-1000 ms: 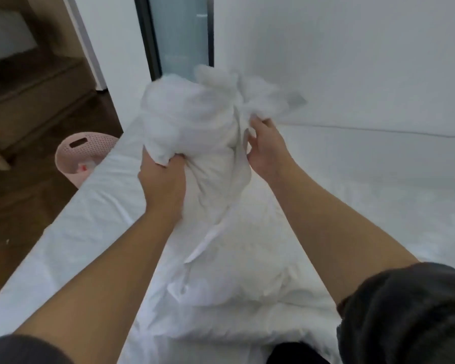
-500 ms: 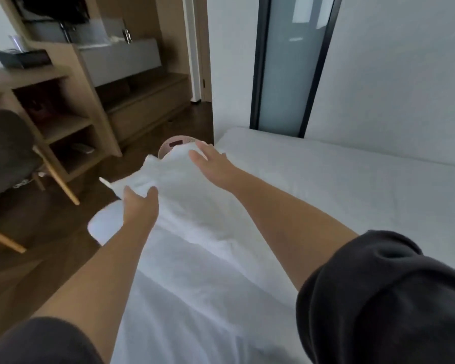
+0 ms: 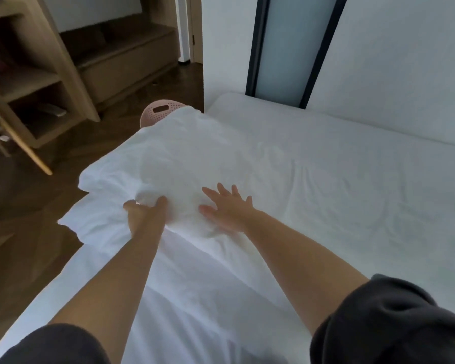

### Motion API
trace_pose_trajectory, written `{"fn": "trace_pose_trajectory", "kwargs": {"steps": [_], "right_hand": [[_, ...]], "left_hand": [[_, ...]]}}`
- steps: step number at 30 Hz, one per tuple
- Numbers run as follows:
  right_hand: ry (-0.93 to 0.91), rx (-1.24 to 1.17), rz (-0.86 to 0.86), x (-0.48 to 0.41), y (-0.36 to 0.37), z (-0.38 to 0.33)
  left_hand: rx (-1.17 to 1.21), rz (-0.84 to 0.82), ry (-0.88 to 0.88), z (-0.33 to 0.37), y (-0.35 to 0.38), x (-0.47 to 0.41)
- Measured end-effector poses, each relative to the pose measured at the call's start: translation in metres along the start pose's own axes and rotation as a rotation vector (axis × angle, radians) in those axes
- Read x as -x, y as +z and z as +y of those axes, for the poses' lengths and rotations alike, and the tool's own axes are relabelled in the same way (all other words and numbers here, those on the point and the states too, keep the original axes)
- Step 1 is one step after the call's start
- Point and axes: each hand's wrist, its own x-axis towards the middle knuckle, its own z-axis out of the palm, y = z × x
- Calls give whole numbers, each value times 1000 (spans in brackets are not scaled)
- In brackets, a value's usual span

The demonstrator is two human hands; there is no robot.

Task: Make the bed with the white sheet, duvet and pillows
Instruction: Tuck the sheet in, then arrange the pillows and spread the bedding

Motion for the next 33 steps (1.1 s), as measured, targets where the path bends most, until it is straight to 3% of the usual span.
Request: {"fn": "trace_pose_trajectory", "kwargs": {"steps": [2,4,6,10,14,16,19,22,24,27,30,33], "right_hand": [[-34,36,-40,-10,14,-1],[-77,41,-62,-17,27,-2],[-116,7,-37,-22,30,-5],[-242,-172,164,-27,19,-6],[-251,249,27,-25,55,17],[-227,291,9,-28,67,23],[-237,256,-1,-28,64,20],[-228,183,-54,-15,59,18],[-233,58,-62,-3,49,13],[-307,-54,23,16,38,9],[-337,193,-47,32,54,28],[-293,283,-67,34,74,44]], "left_hand": [[217,54,-190,1,0,-13],[292,-19,-265,8,5,-22],[308,-48,-181,21,12,-23],[401,84,-43,24,1,-15],[506,53,-224,-29,-11,-18],[562,81,-257,-30,-14,-27],[521,274,-249,-28,-18,-41],[677,-32,-316,-18,-20,-39],[605,-65,-291,-13,-28,-42],[486,156,-207,-28,-52,-44],[224,248,-168,-72,-56,-31],[250,108,-268,-75,-53,-24]]}}
